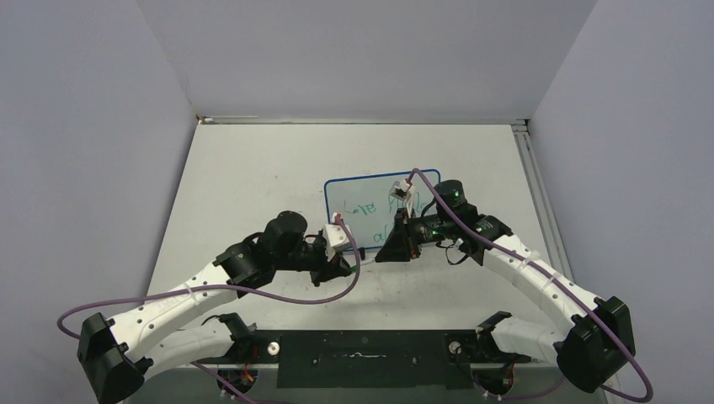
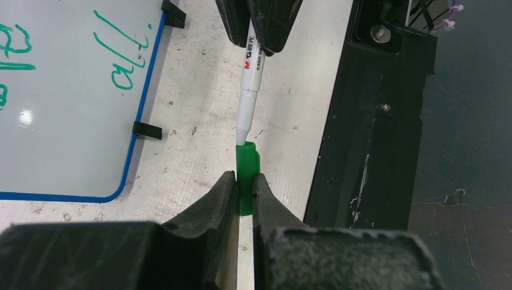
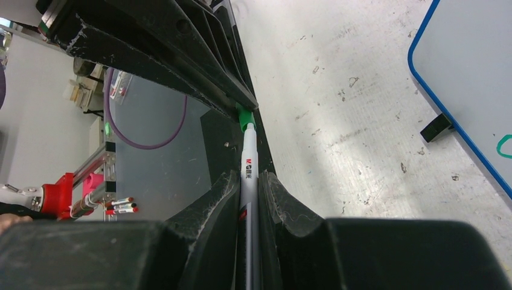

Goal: Write a sentence on the whiteboard
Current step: Insert the whiteboard marker without the cap into the pen cap.

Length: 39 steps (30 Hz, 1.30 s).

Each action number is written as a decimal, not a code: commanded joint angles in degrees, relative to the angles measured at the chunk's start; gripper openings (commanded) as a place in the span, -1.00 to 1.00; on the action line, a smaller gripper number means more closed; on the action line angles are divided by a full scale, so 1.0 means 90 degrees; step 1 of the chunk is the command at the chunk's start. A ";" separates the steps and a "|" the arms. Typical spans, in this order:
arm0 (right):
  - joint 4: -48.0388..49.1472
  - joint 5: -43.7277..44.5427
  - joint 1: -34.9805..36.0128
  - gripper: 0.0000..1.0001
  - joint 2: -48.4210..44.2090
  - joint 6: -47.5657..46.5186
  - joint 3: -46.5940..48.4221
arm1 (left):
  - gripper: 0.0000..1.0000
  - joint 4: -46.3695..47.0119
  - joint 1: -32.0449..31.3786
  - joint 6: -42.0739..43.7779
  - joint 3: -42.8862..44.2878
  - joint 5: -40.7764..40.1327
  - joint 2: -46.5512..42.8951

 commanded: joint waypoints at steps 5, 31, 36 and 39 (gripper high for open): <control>0.0353 -0.0205 0.0338 -0.89 0.0215 -0.0114 0.0029 | -1.00 0.0429 -0.0062 0.0078 0.0045 0.0165 -0.0068; -0.1647 0.1705 0.1413 -0.89 0.0708 -0.0787 0.0427 | -1.00 0.4711 -0.1451 -0.1646 -0.1577 -0.1668 0.1135; -0.1677 0.3053 0.2072 -0.89 0.0937 -0.0496 0.0183 | -1.00 0.5829 -0.1542 -0.1793 -0.1914 -0.1923 0.1758; -0.1551 0.3762 0.2340 -0.89 0.1010 -0.0230 0.0038 | -1.00 0.6380 -0.1564 -0.1862 -0.2140 -0.2054 0.2100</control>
